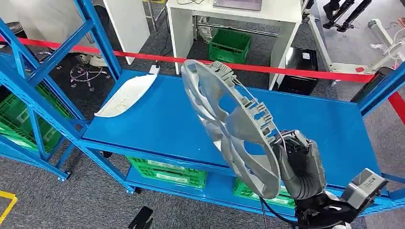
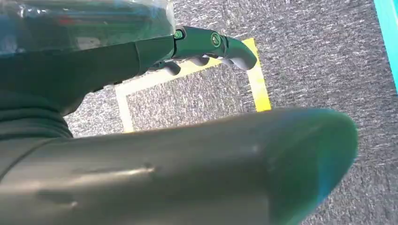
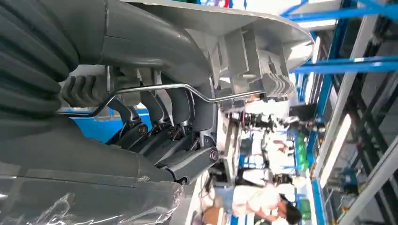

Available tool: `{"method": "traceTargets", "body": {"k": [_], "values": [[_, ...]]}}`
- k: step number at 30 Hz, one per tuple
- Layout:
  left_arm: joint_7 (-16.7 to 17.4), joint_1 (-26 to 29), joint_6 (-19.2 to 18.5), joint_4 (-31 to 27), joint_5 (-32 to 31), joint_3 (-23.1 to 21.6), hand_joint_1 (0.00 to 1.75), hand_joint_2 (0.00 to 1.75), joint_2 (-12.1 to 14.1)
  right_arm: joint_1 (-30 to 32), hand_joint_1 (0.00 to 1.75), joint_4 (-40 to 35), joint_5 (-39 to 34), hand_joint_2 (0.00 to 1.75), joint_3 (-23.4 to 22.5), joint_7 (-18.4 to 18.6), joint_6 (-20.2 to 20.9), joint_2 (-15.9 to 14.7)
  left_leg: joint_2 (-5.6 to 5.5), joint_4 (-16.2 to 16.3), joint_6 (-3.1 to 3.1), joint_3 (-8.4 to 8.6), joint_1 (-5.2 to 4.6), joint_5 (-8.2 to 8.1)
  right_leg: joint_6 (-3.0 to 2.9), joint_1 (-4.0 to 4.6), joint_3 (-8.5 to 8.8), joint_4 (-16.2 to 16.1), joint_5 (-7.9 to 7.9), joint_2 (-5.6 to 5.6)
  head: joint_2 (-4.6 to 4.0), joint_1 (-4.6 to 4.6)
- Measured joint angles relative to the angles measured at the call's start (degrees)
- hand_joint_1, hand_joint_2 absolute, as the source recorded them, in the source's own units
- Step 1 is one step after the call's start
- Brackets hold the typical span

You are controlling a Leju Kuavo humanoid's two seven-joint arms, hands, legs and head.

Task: Take the parts from the cabinet and place them on the table.

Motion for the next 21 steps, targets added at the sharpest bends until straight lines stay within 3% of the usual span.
{"method": "traceTargets", "body": {"k": [3,4,15,16,21], "values": [[0.09,0.01,0.00,0.00,0.04,-0.02,0.00,1.75,0.00,-0.59,1.75,-0.96,1.57,1.75,0.85,-0.13,0.52,0.15,0.00,0.00,0.00,0.00,0.00,0.00,0.00,0.00,-0.01,0.00,0.00,0.00,0.00,-0.02],[0.09,0.01,-0.02,0.00,0.11,-0.04,0.00,0.00,0.00,-0.85,1.75,-1.22,1.94,1.75,1.14,-0.13,0.55,0.22,0.00,0.00,0.00,0.00,0.00,0.00,0.00,0.00,-0.01,0.00,0.00,0.00,0.00,0.00],[-0.79,0.13,-0.52,0.00,0.72,-0.22,0.00,0.00,0.00,-1.96,1.75,-3.67,3.80,1.75,3.69,-0.09,0.61,0.39,0.00,0.00,-0.01,0.01,0.00,0.00,0.00,0.00,0.00,0.01,0.00,-0.01,0.00,0.00],[-0.79,0.14,-0.55,0.00,0.77,-0.33,0.00,1.75,0.00,-2.01,1.75,-3.84,3.87,1.75,3.93,-0.09,0.61,0.39,0.00,0.00,-0.01,0.01,0.00,0.00,0.00,0.00,0.00,0.01,0.00,-0.01,0.00,0.00],[-0.79,0.17,-0.57,0.00,0.81,-0.72,0.00,1.75,0.00,-2.20,1.75,-4.24,4.04,1.75,4.79,-0.09,0.61,0.37,0.00,0.00,0.00,0.01,0.00,0.00,0.00,0.00,0.00,0.01,0.00,-0.01,0.00,0.00]]}}
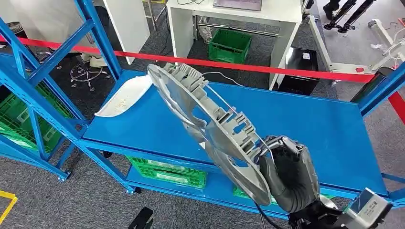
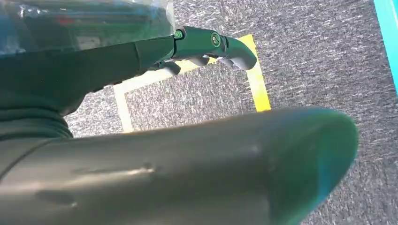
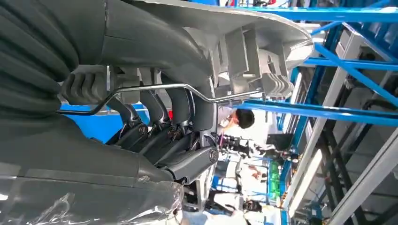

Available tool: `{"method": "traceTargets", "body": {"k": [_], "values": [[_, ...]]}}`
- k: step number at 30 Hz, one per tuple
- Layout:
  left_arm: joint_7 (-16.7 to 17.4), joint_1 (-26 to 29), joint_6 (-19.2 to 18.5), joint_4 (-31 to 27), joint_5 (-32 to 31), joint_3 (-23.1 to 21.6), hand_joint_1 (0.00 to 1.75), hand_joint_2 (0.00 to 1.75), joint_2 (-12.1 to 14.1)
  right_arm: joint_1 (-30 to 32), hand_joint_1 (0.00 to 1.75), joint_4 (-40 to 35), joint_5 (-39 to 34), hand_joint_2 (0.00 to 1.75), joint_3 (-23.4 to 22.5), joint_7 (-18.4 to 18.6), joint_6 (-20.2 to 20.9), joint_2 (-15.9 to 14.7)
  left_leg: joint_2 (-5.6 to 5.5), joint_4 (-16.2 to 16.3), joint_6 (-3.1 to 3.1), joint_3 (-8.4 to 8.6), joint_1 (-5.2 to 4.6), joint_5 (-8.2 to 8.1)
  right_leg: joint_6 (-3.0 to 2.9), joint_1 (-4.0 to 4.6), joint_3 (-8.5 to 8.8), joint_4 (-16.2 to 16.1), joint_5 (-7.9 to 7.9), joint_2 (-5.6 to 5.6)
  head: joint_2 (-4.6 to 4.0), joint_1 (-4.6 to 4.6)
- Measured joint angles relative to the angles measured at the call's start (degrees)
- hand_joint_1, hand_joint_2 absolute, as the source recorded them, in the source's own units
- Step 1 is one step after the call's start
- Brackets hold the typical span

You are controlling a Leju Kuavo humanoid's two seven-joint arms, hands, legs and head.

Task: Take the parts from the cabinet and place them on the table.

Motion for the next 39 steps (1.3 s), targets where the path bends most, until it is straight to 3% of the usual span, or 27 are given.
{"method": "traceTargets", "body": {"k": [27,31,33,34,35,36,38,39], "values": [[-1.27,1.81,-3.83,0.02,4.13,-0.07,0.00,1.75,0.46,-0.31,1.75,-0.55,3.17,1.75,2.36,0.59,-1.42,0.96,0.00,-0.01,0.00,-0.01,0.01,0.00,-0.02,0.00,-0.01,0.01,-0.02,-0.02,0.00,0.00],[-1.18,1.92,-3.96,0.02,4.11,-0.07,0.00,1.75,0.79,-0.52,1.75,-0.55,2.53,1.75,2.97,0.57,-1.49,1.38,-0.04,0.22,0.50,-0.11,-0.38,-0.07,0.37,-0.42,0.02,-0.12,0.16,-0.06,0.00,-0.09],[-1.18,1.89,-3.87,0.02,4.11,-0.07,0.00,1.75,0.92,-0.59,1.75,-0.57,2.43,1.75,3.21,0.55,-1.49,1.49,-0.03,-0.08,0.97,-0.10,-0.54,0.27,0.84,-0.54,0.15,-0.47,0.47,-0.03,0.00,-0.18],[-1.16,1.83,-3.80,0.02,4.11,-0.07,0.00,1.75,0.90,-0.60,1.75,-0.68,2.43,1.75,3.32,0.55,-1.49,1.49,0.05,-1.12,1.27,0.44,0.07,0.93,0.99,-0.42,0.07,-0.45,0.18,-0.02,0.00,-0.24],[-1.18,1.74,-3.76,0.02,4.11,-0.07,0.00,1.75,0.90,-0.73,1.75,-0.70,2.41,1.75,3.41,0.50,-1.46,1.49,0.11,-1.45,1.40,0.49,0.15,1.19,1.18,-0.40,-0.34,0.66,-0.84,-0.11,0.00,0.04],[-1.18,1.72,-3.76,0.02,4.11,-0.07,0.00,1.75,0.90,-0.94,1.75,-0.68,2.40,1.75,3.48,0.48,-1.42,1.49,0.14,-1.44,1.55,0.40,0.23,1.27,1.33,-0.47,-1.77,3.77,-2.82,-0.09,0.00,0.29],[-1.16,1.77,-3.74,0.02,4.15,-0.07,0.00,1.75,0.98,-0.81,1.75,-0.68,2.38,1.75,3.56,0.48,-1.40,1.49,0.16,-1.42,1.58,0.34,0.21,1.25,1.57,-0.70,-5.98,12.96,-6.88,-0.11,0.00,0.37],[-1.09,1.79,-3.61,0.02,4.20,-0.07,0.00,1.75,1.05,-0.78,1.75,-0.68,2.38,1.75,3.67,0.50,-1.38,1.49,0.16,-1.38,1.56,0.32,0.22,1.23,1.69,-0.76,-7.69,16.53,-7.83,-0.11,0.00,0.42]]}}
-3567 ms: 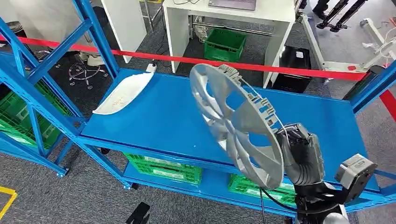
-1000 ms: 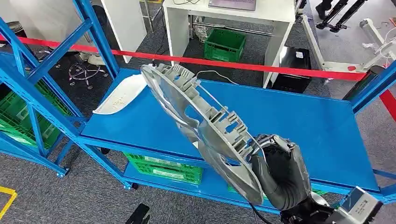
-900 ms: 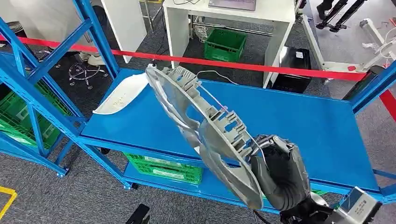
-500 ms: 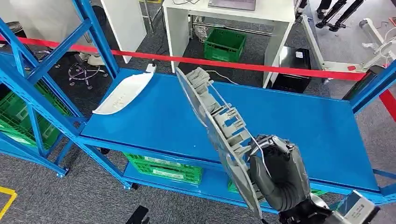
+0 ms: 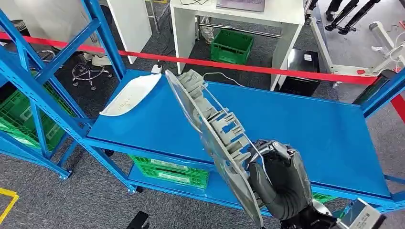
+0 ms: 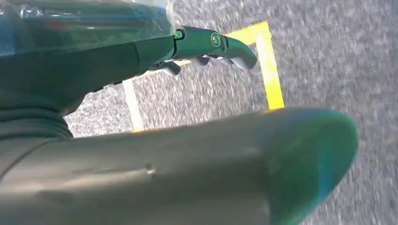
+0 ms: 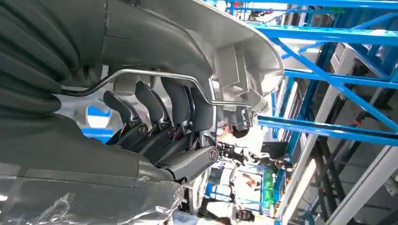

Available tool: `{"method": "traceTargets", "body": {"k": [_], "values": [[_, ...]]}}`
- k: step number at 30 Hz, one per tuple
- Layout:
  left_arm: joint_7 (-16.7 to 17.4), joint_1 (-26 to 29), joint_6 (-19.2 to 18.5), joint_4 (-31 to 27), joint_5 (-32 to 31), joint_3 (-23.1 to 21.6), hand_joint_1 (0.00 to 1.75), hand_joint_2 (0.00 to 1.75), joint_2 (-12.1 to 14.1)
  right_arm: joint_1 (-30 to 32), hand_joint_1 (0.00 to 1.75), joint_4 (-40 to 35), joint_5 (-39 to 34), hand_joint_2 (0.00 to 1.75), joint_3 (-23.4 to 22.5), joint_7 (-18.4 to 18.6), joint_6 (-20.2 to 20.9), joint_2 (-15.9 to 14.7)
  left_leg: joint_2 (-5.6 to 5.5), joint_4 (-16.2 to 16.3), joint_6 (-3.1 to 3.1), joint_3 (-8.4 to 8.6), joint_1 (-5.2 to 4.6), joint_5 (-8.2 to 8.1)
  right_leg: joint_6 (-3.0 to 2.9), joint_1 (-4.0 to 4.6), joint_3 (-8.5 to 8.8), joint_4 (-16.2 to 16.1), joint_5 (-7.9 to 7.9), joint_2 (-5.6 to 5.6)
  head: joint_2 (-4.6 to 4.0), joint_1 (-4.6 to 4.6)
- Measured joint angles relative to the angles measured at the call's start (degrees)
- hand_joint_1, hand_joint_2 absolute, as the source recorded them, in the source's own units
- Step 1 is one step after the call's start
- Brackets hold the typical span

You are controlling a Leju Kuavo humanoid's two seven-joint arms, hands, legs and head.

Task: Take the parts from the cabinet and place them on the table.

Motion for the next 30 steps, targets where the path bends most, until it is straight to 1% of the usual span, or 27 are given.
{"method": "traceTargets", "body": {"k": [1,2,3,4,5,6,7,8,9,10,11,12,14,15,16,17,18,19,20,21,23,25,26,27,28,29,30], "values": [[0.02,0.01,0.00,0.00,0.00,0.00,0.00,1.75,0.00,0.02,1.75,0.02,-0.06,1.75,0.13,0.02,0.02,0.00,-0.03,0.03,-0.13,0.06,0.04,-0.08,0.06,-0.13,-0.42,0.57,0.72,-0.01,0.00,0.00],[0.04,0.02,0.02,0.00,0.00,0.00,0.00,1.75,0.00,0.02,1.75,0.02,-0.09,1.75,0.18,0.02,0.07,0.00,-0.15,0.11,-0.38,0.16,0.12,-0.25,0.08,-0.23,0.66,-1.77,2.74,-0.04,0.00,0.04],[0.07,0.01,0.02,0.00,0.00,0.00,0.00,1.75,-0.02,-0.01,1.75,0.02,-0.09,1.75,0.20,0.02,0.07,0.00,-0.24,0.34,-0.65,0.25,0.24,-0.43,0.12,-0.32,2.60,-6.00,5.32,-0.08,0.00,0.02],[0.09,0.01,0.02,-0.02,0.00,0.00,0.00,1.75,-0.06,-0.06,1.75,0.02,-0.11,1.75,0.18,0.02,0.07,0.00,-0.31,0.65,-0.98,0.34,0.38,-0.78,0.11,-0.39,5.01,-11.13,7.90,-0.16,0.00,0.04],[0.09,0.05,0.04,0.00,0.04,0.00,0.00,1.75,-0.04,-0.09,1.75,0.02,-0.11,1.75,0.18,0.02,0.07,0.00,-0.31,1.01,-1.45,0.29,0.41,-1.20,-0.01,-0.41,6.71,-14.73,8.31,-0.24,0.00,0.11],[0.09,-0.09,0.11,0.00,0.18,0.00,0.00,1.75,0.00,-0.13,1.75,0.04,-0.11,1.75,0.24,0.02,0.09,0.04,-0.34,1.56,-1.89,-0.07,0.06,-1.46,-0.35,-0.10,7.24,-15.58,7.53,-0.11,0.00,0.42],[0.09,-0.04,0.11,0.00,0.24,0.00,0.00,1.75,0.00,-0.13,1.75,0.02,-0.18,1.75,0.22,0.02,0.09,0.07,-0.34,1.45,-2.28,-0.29,0.11,-1.32,-1.16,-0.06,6.87,-15.23,7.41,0.06,0.00,0.26],[0.13,0.03,0.13,0.00,0.26,-0.02,0.00,1.75,0.00,-0.03,1.75,0.02,-0.22,1.75,0.22,0.02,0.09,0.09,-0.28,1.38,-2.46,-0.28,0.15,-1.35,-1.48,0.06,6.69,-15.11,7.27,0.11,0.00,0.00],[0.15,0.02,0.13,0.00,0.35,-0.02,0.00,1.75,0.00,0.04,1.75,0.02,-0.22,1.75,0.24,0.05,0.09,0.09,-0.21,1.28,-2.83,-0.15,0.24,-1.39,-1.88,0.15,6.56,-15.05,7.20,0.14,0.00,-0.07],[0.13,-0.03,0.13,0.00,0.35,-0.02,0.00,1.75,0.02,-0.01,1.75,0.02,-0.20,1.75,0.26,0.07,0.13,0.09,-0.24,1.35,-3.16,-0.08,0.28,-1.67,-2.38,-0.10,6.61,-15.31,7.28,0.06,0.00,-0.04],[0.13,-0.02,0.17,0.00,0.39,-0.02,0.00,1.75,0.00,-0.03,1.75,0.02,-0.20,1.75,0.26,0.07,0.24,0.11,-0.17,2.32,-3.38,-0.72,0.40,-2.71,-2.71,-0.23,6.81,-15.43,7.36,-0.05,0.00,-0.15],[0.11,-0.03,0.17,0.00,0.39,-0.04,0.00,1.75,-0.04,-0.08,1.75,0.00,-0.22,1.75,0.26,0.05,0.24,0.11,-0.14,5.20,-3.53,-1.88,0.40,-4.60,-3.10,-0.20,6.82,-15.43,7.32,-0.11,0.00,-0.53],[0.09,-0.02,0.17,0.00,0.42,-0.04,0.00,1.75,-0.02,-0.07,1.75,0.02,-0.24,1.75,0.26,0.05,0.24,0.13,-0.14,14.87,-3.74,-6.08,0.40,-9.00,-3.37,0.09,6.80,-15.41,7.32,-0.19,0.00,-0.96],[0.11,0.07,0.19,0.00,0.48,-0.04,0.00,1.75,0.00,-0.03,1.75,0.02,-0.26,1.75,0.29,0.07,0.24,0.13,-0.14,18.49,-3.75,-7.73,0.40,-10.01,-3.45,0.24,6.80,-15.37,7.32,-0.18,0.00,-1.09],[0.11,0.14,0.20,0.00,0.52,-0.04,0.00,1.75,0.02,0.00,1.75,0.04,-0.35,1.75,0.31,0.13,0.24,0.11,-0.14,19.54,-3.70,-8.33,0.39,-9.73,-3.51,0.38,6.81,-15.35,7.30,-0.15,0.00,-1.20],[0.11,0.16,0.20,0.00,0.61,-0.04,0.00,1.75,0.07,0.00,1.75,0.04,-0.37,1.75,0.31,0.24,0.24,0.11,-0.14,18.05,-3.47,-7.80,0.36,-8.07,-3.52,0.48,6.82,-15.26,7.30,-0.06,0.00,-1.29],[0.09,0.12,0.22,0.00,0.72,-0.04,0.00,1.75,0.07,0.00,1.75,0.04,-0.44,1.75,0.31,0.26,0.24,0.11,-0.14,14.21,-3.17,-6.15,0.33,-5.45,-3.52,0.55,6.85,-15.23,7.30,0.02,0.00,-1.44],[0.09,0.07,0.24,0.00,0.83,-0.04,0.00,1.75,0.07,-0.01,1.75,0.04,-0.46,1.75,0.31,0.29,0.24,0.13,-0.15,8.87,-2.76,-3.80,0.24,-2.53,-3.51,0.63,6.95,-15.18,7.30,0.07,0.00,-1.60],[0.09,0.04,0.28,0.00,0.90,-0.04,0.00,1.75,0.11,-0.02,1.75,0.02,-0.53,1.75,0.31,0.29,0.24,0.13,-0.17,4.04,-2.28,-1.80,0.07,-0.68,-3.49,0.64,6.98,-15.17,7.31,0.07,0.00,-1.71],[0.09,-0.01,0.31,0.00,0.98,-0.04,0.00,1.75,0.15,-0.05,1.75,0.02,-0.57,1.75,0.31,0.29,0.24,0.11,-0.20,3.27,-2.02,-1.45,-0.21,-1.31,-3.08,0.98,6.77,-15.06,7.46,0.11,0.00,-1.60],[0.09,-0.06,0.37,0.00,1.01,-0.04,0.00,1.75,0.15,-0.02,1.75,0.02,-0.61,1.75,0.29,0.33,0.24,0.13,-0.20,2.57,-1.79,-1.73,-0.41,-1.30,-2.38,0.81,6.17,-14.98,7.88,0.10,0.00,-1.84],[0.09,0.14,0.37,0.00,1.03,-0.04,0.00,1.75,0.15,0.00,1.75,0.02,-0.61,1.75,0.29,0.35,0.24,0.11,-0.20,2.16,-1.04,-1.90,-0.48,-0.59,-1.52,0.72,6.21,-15.35,8.44,0.09,0.00,-1.84],[0.09,0.06,0.37,-0.02,1.03,-0.07,0.00,1.75,0.04,0.06,1.75,0.02,-0.61,1.75,0.22,0.35,0.24,0.11,0.04,1.78,-0.77,-1.60,0.00,-0.05,-1.29,0.65,5.96,-14.93,7.51,0.10,0.00,-1.86],[0.07,-0.04,0.39,-0.02,1.03,-0.04,0.00,1.75,0.11,-0.08,1.75,0.02,-0.61,1.75,0.22,0.35,0.26,0.11,0.00,1.75,-0.39,-1.93,-0.04,0.25,-1.04,0.67,5.20,-13.14,5.37,-0.04,0.00,-1.40],[0.09,-0.08,0.48,-0.02,1.09,-0.04,0.00,1.75,0.13,-0.11,1.75,0.02,-0.61,1.75,0.22,0.37,0.26,0.11,0.01,1.81,-0.07,-2.28,-0.05,0.51,-0.89,0.50,3.91,-9.47,2.64,-0.05,0.00,-0.92],[0.09,-0.07,0.48,-0.02,1.18,-0.04,0.00,1.75,0.13,-0.03,1.75,0.04,-0.61,1.75,0.22,0.42,0.24,0.11,0.04,1.86,-0.04,-2.60,-0.16,0.76,-0.74,0.41,2.31,-4.82,0.01,-0.05,0.00,-0.70],[0.09,-0.03,0.46,-0.02,1.20,-0.04,0.00,1.75,0.11,-0.02,1.75,0.04,-0.61,1.75,0.24,0.44,0.26,0.09,0.10,1.96,0.07,-3.02,-0.24,0.99,-0.59,0.41,0.91,-0.54,-1.94,-0.05,0.00,-0.68]]}}
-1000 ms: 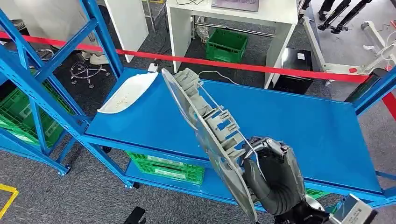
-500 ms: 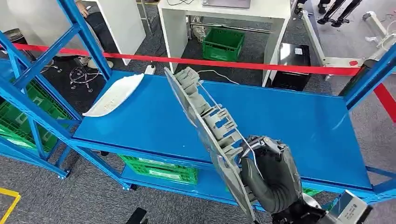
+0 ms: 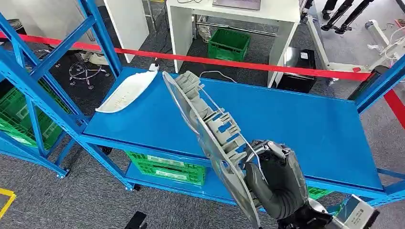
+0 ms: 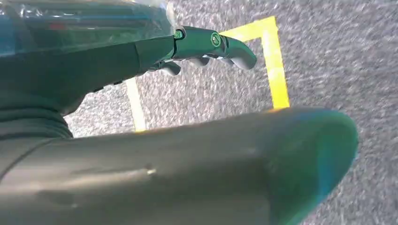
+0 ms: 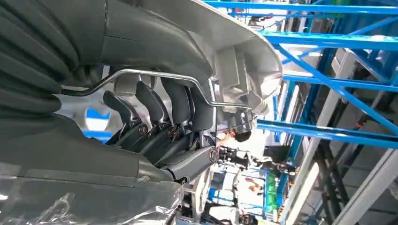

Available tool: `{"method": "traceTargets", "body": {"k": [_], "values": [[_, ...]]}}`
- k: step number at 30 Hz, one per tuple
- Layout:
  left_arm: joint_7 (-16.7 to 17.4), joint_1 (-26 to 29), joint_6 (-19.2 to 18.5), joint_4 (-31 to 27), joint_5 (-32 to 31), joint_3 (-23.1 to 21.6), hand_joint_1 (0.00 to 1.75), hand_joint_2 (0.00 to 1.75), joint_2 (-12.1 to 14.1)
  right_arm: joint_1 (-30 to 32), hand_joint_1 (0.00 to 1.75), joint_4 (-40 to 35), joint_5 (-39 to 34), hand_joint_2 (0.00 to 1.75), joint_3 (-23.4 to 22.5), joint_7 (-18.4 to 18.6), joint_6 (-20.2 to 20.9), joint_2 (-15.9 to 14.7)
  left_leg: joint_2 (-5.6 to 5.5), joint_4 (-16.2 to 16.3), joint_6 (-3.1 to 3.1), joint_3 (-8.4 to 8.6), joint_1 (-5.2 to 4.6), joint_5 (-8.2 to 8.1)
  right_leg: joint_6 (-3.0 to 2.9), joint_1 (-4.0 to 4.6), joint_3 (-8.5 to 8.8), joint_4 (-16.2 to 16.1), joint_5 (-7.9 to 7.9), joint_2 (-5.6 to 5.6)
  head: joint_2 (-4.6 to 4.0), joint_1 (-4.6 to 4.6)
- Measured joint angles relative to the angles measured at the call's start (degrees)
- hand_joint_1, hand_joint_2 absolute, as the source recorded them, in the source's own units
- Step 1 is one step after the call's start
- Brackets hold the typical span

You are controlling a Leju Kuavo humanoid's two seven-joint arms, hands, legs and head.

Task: Take the parts from the cabinet and place them on the table.

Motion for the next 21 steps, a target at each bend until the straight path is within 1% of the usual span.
{"method": "traceTargets", "body": {"k": [1,2,3,4,5,6,7,9,10,11,12,13,14,15,16,17,18,19,20,21], "values": [[0.00,0.00,-0.02,0.02,0.02,-0.02,0.00,1.75,0.00,0.00,1.75,0.02,0.00,1.75,0.00,0.04,-0.02,0.00,0.01,0.15,-0.04,-0.41,-0.08,0.18,0.06,0.01,-0.36,1.98,-0.40,0.00,0.00,0.04],[0.00,0.00,-0.02,0.00,0.06,-0.02,0.00,1.75,-0.02,-0.01,1.75,0.06,0.02,1.75,0.02,0.17,0.00,-0.02,0.01,0.35,-0.07,-0.83,-0.12,0.36,0.01,0.01,0.60,1.28,0.59,0.00,0.00,0.09],[0.00,-0.01,-0.02,0.00,0.13,-0.02,0.00,1.75,-0.02,-0.05,1.75,0.13,0.02,1.75,0.04,0.22,-0.02,-0.02,0.00,0.57,-0.09,-1.21,-0.15,0.48,-0.14,0.02,2.54,-1.57,2.33,0.00,0.00,0.13],[0.00,-0.02,-0.02,0.00,0.15,-0.02,0.00,1.75,-0.04,-0.11,1.75,0.13,0.07,1.75,0.04,0.31,-0.04,-0.02,-0.04,0.78,-0.21,-1.53,-0.20,0.58,-0.43,0.04,5.50,-6.32,4.47,0.00,0.00,0.20],[0.02,-0.03,-0.02,0.00,0.15,-0.02,0.00,1.75,-0.04,-0.20,1.75,0.13,0.18,1.75,0.04,0.37,-0.09,-0.02,-0.07,1.00,-0.35,-1.71,-0.26,0.67,-0.88,0.13,8.57,-11.29,6.00,0.00,0.00,0.28],[0.02,-0.04,-0.04,0.00,0.15,-0.02,0.00,1.75,-0.13,-0.31,1.75,0.11,0.28,1.75,0.02,0.39,-0.17,-0.02,-0.07,1.13,-0.61,-1.99,-0.33,0.82,-1.41,0.34,10.58,-14.73,4.90,-0.05,0.00,0.29],[0.02,-0.16,-0.02,0.00,0.15,-0.02,0.00,1.75,-0.15,-0.29,1.75,0.11,0.35,1.75,0.02,0.42,-0.26,-0.02,-0.03,1.14,-0.94,-2.25,-0.47,1.07,-1.45,0.55,10.48,-15.02,5.75,-0.04,0.00,0.22],[0.13,-0.23,-0.02,0.00,0.13,-0.11,0.00,1.75,-0.17,-0.37,1.75,0.11,0.57,1.75,0.00,0.42,-0.61,-0.07,-0.03,1.10,-1.71,-2.49,-0.25,1.75,-1.86,0.77,9.96,-15.09,6.07,-0.01,0.00,0.26],[0.31,-0.23,-0.04,0.00,-0.11,-0.17,0.00,1.75,-0.20,-0.29,1.75,0.09,0.79,1.75,-0.02,0.44,-0.94,-0.09,-0.05,1.03,-2.11,-2.53,-0.21,2.06,-2.30,0.82,9.79,-15.24,6.45,-0.02,0.00,0.24],[0.53,-0.26,0.04,0.00,-0.24,-0.20,0.00,1.75,-0.11,-0.12,1.75,0.09,1.12,1.75,-0.07,0.44,-1.34,-0.13,-0.12,1.32,-2.32,-2.75,-0.11,1.55,-2.76,0.16,9.75,-16.02,7.18,-0.26,0.00,0.37],[0.85,-0.28,0.17,0.00,-0.61,-0.22,0.00,1.75,-0.15,0.16,1.75,0.02,1.48,1.75,-0.11,0.48,-1.79,-0.20,-0.09,2.44,-2.72,-3.31,-0.12,-0.57,-2.96,0.23,9.43,-16.20,7.69,-0.33,0.00,0.22],[1.18,-0.34,0.20,0.00,-1.09,-0.28,0.00,1.75,-0.26,0.48,1.75,-0.26,1.75,1.75,-0.18,0.46,-2.14,-0.31,-0.08,5.65,-2.98,-4.26,-0.01,-3.75,-3.28,0.18,9.04,-16.18,8.04,-0.44,0.00,-0.13],[1.47,-0.48,0.26,0.00,-1.40,-0.39,0.00,1.75,-0.35,1.00,1.75,-0.55,1.90,1.75,-0.31,0.46,-2.54,-0.42,-0.08,9.84,-3.26,-5.26,0.18,-6.51,-3.34,0.20,8.61,-16.09,8.31,-0.51,0.00,-0.44],[1.75,-0.67,0.39,-0.02,-1.51,-0.50,0.00,1.75,-0.37,1.49,1.75,-0.81,2.08,1.75,-0.48,0.44,-2.67,-0.63,-0.07,13.87,-3.49,-6.11,0.30,-8.64,-3.32,0.26,8.11,-15.99,8.61,-0.58,0.02,-0.48],[1.86,-0.85,0.61,-0.02,-1.77,-0.61,0.00,1.75,-0.39,1.88,1.75,-0.90,2.19,1.75,-0.59,0.44,-2.71,-0.79,-0.07,16.66,-3.68,-6.34,0.34,-9.65,-3.31,0.27,7.51,-15.83,8.97,-0.62,0.00,-0.48],[2.08,-1.04,0.72,0.00,-1.88,-0.68,0.00,1.75,-0.42,2.22,1.75,-0.96,2.23,1.75,-0.61,0.44,-2.82,-0.94,-0.07,16.79,-3.76,-5.56,0.36,-9.07,-3.23,0.24,6.80,-15.53,9.28,-0.62,0.00,-0.57],[2.10,-1.21,0.77,0.00,-1.88,-0.74,0.00,1.75,-0.42,2.54,1.75,-1.03,2.27,1.75,-0.61,0.46,-2.86,-1.07,-0.07,14.74,-3.77,-3.72,0.39,-7.31,-3.09,0.19,6.05,-15.18,9.58,-0.60,0.00,-0.66],[2.10,-1.36,0.83,0.00,-1.88,-0.81,0.00,1.75,-0.42,2.79,1.75,-1.09,2.53,1.75,-0.61,0.46,-2.86,-1.16,-0.07,10.55,-3.71,-0.93,0.42,-5.14,-2.92,0.13,5.41,-14.81,9.82,-0.55,0.00,-0.81],[2.10,-1.51,0.87,-0.02,-1.88,-0.94,0.00,1.75,-0.42,2.98,1.75,-1.20,2.71,1.75,-0.61,0.48,-2.86,-1.22,-0.08,5.62,-3.60,2.22,0.43,-3.50,-2.70,0.08,4.93,-14.48,10.00,-0.48,0.00,-0.90],[2.08,-1.69,0.90,-0.02,-1.88,-1.07,0.00,1.75,-0.44,3.08,1.75,-1.38,2.78,1.75,-0.61,0.50,-2.86,-1.27,-0.16,1.58,-3.36,4.18,0.40,-4.66,-2.40,0.07,4.57,-14.28,10.21,-0.47,0.00,-1.05]]}}
